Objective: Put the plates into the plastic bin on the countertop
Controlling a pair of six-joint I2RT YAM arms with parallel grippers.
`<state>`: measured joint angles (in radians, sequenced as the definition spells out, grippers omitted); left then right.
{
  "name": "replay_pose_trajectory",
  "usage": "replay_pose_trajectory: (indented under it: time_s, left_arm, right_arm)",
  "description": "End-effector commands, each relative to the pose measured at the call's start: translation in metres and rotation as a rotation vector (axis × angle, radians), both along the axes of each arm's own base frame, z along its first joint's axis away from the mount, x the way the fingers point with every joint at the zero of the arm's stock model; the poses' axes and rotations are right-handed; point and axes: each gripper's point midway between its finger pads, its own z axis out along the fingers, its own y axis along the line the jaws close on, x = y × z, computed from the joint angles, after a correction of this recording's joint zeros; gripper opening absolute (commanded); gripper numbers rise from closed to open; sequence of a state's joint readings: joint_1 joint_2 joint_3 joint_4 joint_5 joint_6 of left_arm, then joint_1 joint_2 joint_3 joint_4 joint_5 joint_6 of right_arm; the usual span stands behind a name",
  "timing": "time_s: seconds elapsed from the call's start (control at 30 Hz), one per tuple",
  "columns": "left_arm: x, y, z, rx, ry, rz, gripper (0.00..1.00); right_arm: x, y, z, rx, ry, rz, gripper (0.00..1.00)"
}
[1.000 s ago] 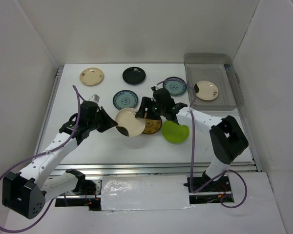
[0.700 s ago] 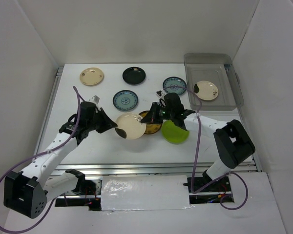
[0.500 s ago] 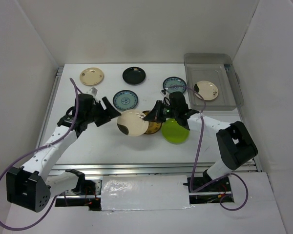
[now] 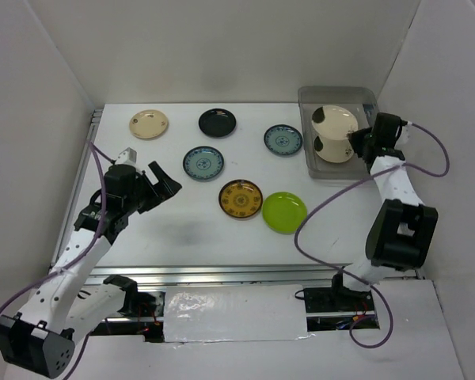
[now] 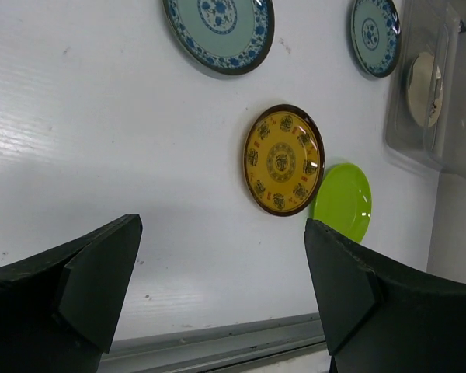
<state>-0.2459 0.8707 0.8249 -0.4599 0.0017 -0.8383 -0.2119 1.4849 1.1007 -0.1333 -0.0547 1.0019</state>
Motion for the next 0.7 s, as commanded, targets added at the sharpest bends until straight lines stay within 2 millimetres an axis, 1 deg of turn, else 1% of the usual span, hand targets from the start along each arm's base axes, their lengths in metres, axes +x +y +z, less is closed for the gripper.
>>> replay_pose_trajectory:
  time_s: [0.0, 0.03, 0.07, 0.1, 0.13, 0.17, 0.2, 0.27, 0.3, 0.33, 0.37, 0.4, 0.43, 0.47, 0.5, 0.57, 0.6, 0.67]
  left_arm:
    - [0.001, -0.021, -0.001, 0.009, -0.005, -0.100, 0.99]
    - [0.002, -0.024, 0.002, 0.015, -0.010, -0.113, 0.99]
    - [0.001, -0.027, 0.001, 0.023, -0.011, -0.122, 0.99]
    - [0.000, -0.030, 0.003, 0.033, -0.022, -0.141, 0.99]
    - [0.002, -0.030, 0.003, 0.045, -0.027, -0.141, 0.99]
    - [0.002, -0.030, 0.003, 0.055, -0.028, -0.142, 0.99]
    - [0.003, -0.030, 0.004, 0.060, -0.033, -0.147, 0.99]
    - [0.008, -0.033, 0.001, 0.068, -0.032, -0.163, 0.99]
    - [0.011, -0.035, 0.005, 0.079, -0.043, -0.178, 0.99]
    - [0.014, -0.037, -0.003, 0.090, -0.010, -0.185, 0.99]
    - [0.017, -0.037, -0.006, 0.102, 0.003, -0.193, 0.99]
    - [0.020, -0.040, -0.003, 0.102, 0.003, -0.202, 0.99]
    - [0.023, -0.042, -0.013, 0.108, 0.035, -0.210, 0.99]
    - [0.026, -0.046, -0.013, 0.103, 0.035, -0.223, 0.99]
    - [0.028, -0.047, -0.018, 0.103, 0.046, -0.225, 0.99]
    - [0.030, -0.049, -0.021, 0.096, 0.046, -0.226, 0.99]
    - [0.030, -0.049, -0.023, 0.097, 0.050, -0.224, 0.99]
    - [0.031, -0.048, -0.026, 0.098, 0.056, -0.215, 0.99]
  right_arm:
    - [0.023, -0.046, -0.020, -0.011, 0.112, -0.146, 0.00]
    - [0.035, -0.060, -0.024, -0.024, 0.144, -0.171, 0.00]
    - [0.041, -0.064, -0.027, -0.039, 0.150, -0.170, 0.00]
    - [0.047, -0.070, -0.022, -0.060, 0.146, -0.170, 0.00]
    - [0.048, -0.074, -0.029, -0.061, 0.167, -0.176, 0.00]
    - [0.050, -0.078, -0.042, -0.062, 0.196, -0.182, 0.00]
    - [0.052, -0.082, -0.043, -0.069, 0.201, -0.189, 0.00]
    - [0.052, -0.086, -0.055, -0.073, 0.225, -0.203, 0.00]
    - [0.053, -0.089, -0.057, -0.074, 0.226, -0.209, 0.00]
    - [0.053, -0.089, -0.059, -0.077, 0.231, -0.210, 0.00]
    - [0.054, -0.090, -0.061, -0.079, 0.233, -0.212, 0.01]
    - [0.055, -0.090, -0.061, -0.081, 0.232, -0.213, 0.04]
    - [0.056, -0.091, -0.060, -0.085, 0.230, -0.210, 0.11]
    - [0.054, -0.091, -0.066, -0.085, 0.251, -0.214, 0.14]
    - [0.056, -0.091, -0.066, -0.090, 0.252, -0.208, 0.18]
    - [0.056, -0.091, -0.071, -0.095, 0.270, -0.198, 0.46]
    - [0.054, -0.091, -0.072, -0.092, 0.277, -0.197, 0.69]
    - [0.050, -0.089, -0.068, -0.092, 0.283, -0.195, 0.76]
